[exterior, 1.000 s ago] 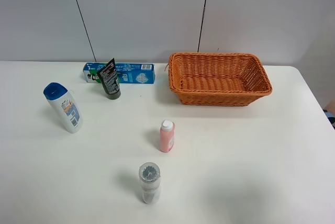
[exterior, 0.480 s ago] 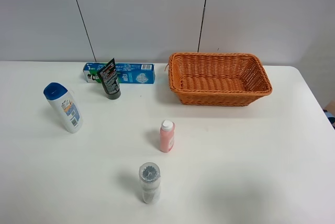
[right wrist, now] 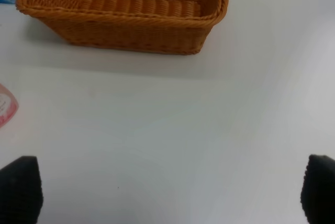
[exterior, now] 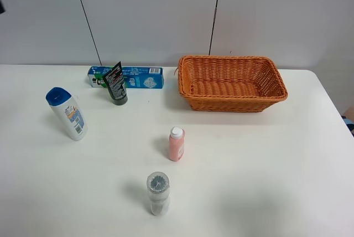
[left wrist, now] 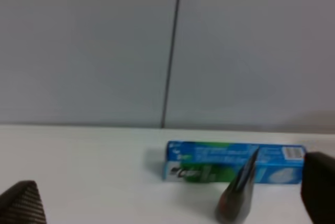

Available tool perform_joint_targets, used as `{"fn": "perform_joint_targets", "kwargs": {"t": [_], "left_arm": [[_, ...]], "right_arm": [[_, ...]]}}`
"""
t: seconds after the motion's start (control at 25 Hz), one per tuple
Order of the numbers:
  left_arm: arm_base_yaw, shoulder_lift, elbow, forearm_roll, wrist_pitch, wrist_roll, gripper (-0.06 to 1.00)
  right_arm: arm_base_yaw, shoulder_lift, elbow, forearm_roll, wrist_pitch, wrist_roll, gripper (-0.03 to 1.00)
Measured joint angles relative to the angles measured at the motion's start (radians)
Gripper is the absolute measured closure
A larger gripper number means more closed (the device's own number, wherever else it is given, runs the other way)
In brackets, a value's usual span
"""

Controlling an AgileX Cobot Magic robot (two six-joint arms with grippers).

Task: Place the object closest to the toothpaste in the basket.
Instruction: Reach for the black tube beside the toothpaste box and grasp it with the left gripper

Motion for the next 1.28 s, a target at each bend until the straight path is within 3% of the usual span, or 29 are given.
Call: {"fn": "perform_joint_targets", "kwargs": {"t": [0.24, 0.52, 0.92, 1.28], "left_arm": [[-0.182, 0.308, -0.143, -0.004, -0.01, 0.126, -0.05], [-0.264, 0.594, -0.183, -0.004, -0.02, 0.332, -0.05], [-0.265, 0.834, -0.311, -0.002, -0.062, 0.415, -0.05], [-0.178, 0.963, -0.356, -0.002, -0.076, 0.437, -0.05]], "right_arm": [[0.0, 0.0, 0.0, 0.0, 0.0, 0.0, -0.03], [0.0, 0.0, 0.0, 0.0, 0.0, 0.0, -0.03], [0.0, 0.0, 0.0, 0.0, 0.0, 0.0, -0.03], [0.0, 0.0, 0.0, 0.0, 0.0, 0.0, -0.03]]}}
